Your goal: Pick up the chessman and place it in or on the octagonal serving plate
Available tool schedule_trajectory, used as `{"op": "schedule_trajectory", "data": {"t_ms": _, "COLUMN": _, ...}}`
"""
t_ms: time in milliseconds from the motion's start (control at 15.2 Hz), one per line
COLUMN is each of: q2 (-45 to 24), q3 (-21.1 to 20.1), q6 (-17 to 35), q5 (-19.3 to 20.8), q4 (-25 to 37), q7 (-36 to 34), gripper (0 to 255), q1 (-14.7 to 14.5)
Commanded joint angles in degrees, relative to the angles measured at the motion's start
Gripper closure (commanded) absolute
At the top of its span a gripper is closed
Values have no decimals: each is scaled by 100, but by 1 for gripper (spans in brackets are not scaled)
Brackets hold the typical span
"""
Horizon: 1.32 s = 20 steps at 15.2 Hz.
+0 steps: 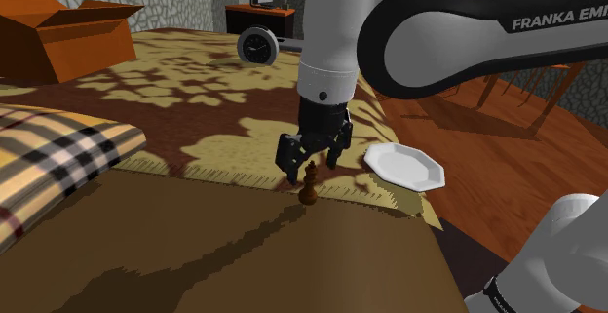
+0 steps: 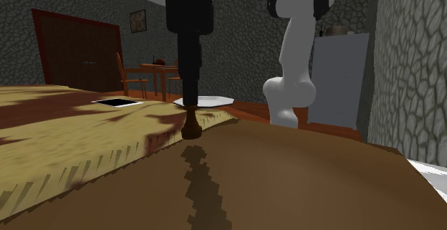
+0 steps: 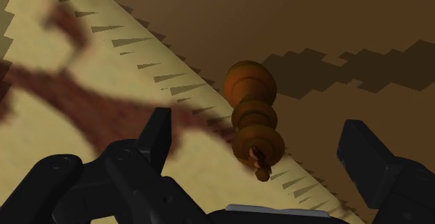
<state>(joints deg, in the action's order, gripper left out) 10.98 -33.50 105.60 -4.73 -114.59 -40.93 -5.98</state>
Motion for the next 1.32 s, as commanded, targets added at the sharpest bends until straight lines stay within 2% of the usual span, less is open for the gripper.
{"op": "schedule_trajectory", "data": {"t_ms": 0, "q2": 0, "q3": 0, "q6": 2, "q5": 0, "q4": -2, "q7": 0, "gripper": 0, "q1": 0}}
{"op": "schedule_trajectory", "data": {"t_ms": 66, "q2": 0, "q3": 0, "q6": 1, "q5": 0, "q4": -1, "q7": 0, "gripper": 0, "q1": 0}}
{"op": "schedule_trajectory", "data": {"t_ms": 132, "q2": 0, "q3": 0, "q6": 1, "q5": 0, "q4": -1, "q7": 0, "gripper": 255, "q1": 0}}
{"op": "schedule_trajectory", "data": {"t_ms": 726, "q2": 0, "q3": -1, "q6": 2, "q5": 0, "q4": -2, "q7": 0, "gripper": 255, "q1": 1}}
{"op": "schedule_trajectory", "data": {"t_ms": 1254, "q2": 6, "q3": 35, "q6": -613, "q5": 13, "q4": 609, "q7": 5, "gripper": 255, "q1": 22}}
